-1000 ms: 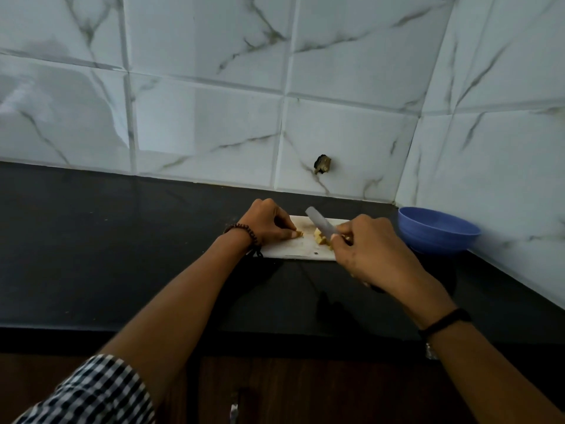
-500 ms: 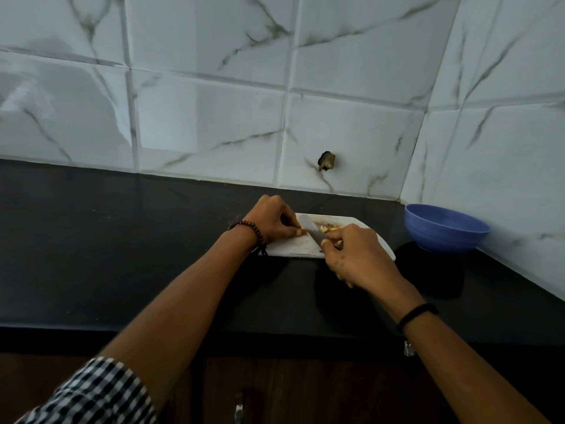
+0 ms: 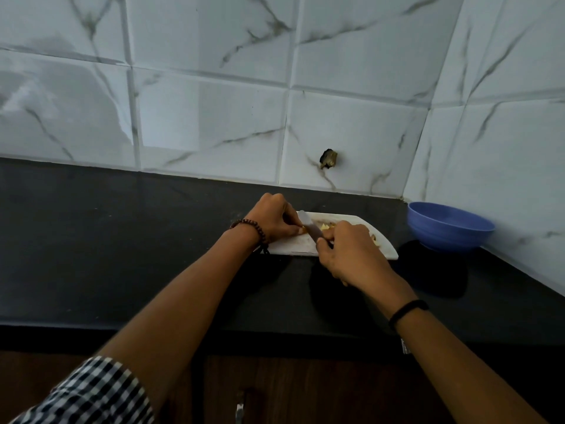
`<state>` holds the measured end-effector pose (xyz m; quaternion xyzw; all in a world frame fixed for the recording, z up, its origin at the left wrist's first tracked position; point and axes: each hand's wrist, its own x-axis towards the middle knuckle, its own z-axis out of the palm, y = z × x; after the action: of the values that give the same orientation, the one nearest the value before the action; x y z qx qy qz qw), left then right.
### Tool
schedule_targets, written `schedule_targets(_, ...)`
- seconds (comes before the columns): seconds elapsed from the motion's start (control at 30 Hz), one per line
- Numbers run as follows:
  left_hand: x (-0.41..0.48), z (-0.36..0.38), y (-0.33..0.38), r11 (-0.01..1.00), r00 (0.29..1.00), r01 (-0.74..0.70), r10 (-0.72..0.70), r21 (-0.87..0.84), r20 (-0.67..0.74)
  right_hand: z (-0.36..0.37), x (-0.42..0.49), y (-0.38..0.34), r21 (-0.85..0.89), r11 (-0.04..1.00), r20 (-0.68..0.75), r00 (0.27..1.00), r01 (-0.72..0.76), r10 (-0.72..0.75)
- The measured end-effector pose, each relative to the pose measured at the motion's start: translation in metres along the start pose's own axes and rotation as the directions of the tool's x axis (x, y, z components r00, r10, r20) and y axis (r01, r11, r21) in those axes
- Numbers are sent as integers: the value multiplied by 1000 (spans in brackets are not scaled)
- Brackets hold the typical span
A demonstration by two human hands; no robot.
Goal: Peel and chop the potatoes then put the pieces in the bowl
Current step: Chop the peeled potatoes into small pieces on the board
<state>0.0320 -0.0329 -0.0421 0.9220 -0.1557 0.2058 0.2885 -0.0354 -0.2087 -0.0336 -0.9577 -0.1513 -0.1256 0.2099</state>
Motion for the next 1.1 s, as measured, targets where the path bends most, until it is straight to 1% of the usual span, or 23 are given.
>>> schedule_targets(0.2, -2, -1, 1, 1000, 1000, -11, 11, 10, -5, -1, 6, -12, -76, 997, 38, 999, -22, 25)
schedule_targets(0.37, -3, 0, 0, 1000, 1000, -8, 8, -9, -2, -6, -3, -21, -175, 984, 72, 997, -13, 26)
schedule_targets(0.47, -2, 1, -3, 1000, 1000, -7, 7, -5, -5, -10, -11, -25, -188, 982, 95, 995, -19, 38)
schedule_targets(0.57, -2, 3, -5, 1000, 1000, -2, 2, 13, -8, -18, -19, -26, -217, 976, 109, 994, 17, 7)
schedule_targets(0.67, -2, 2, -4, 999, 1000, -18, 18, 33, 9, -27, -24, -22, -237, 971, 130, 991, 17, 14)
schedule_targets(0.8, -3, 1, -5, 997, 998, -63, 62, 53, 6, -33, -33, -15, -187, 981, 170, 982, -50, 83)
schedule_targets(0.87, -2, 2, -7, 995, 997, -77, 78, 71, -11, -31, -39, -11, -98, 991, 174, 979, -91, 107)
schedule_targets(0.97, -2, 2, -9, 994, 997, -70, 73, 89, -29, -28, -43, -3, 19, 994, 129, 987, -104, 101)
schedule_targets(1.1, -1, -1, -9, 991, 1000, -23, 24, 129, -6, -33, -37, -1, 56, 994, 53, 995, -89, 86)
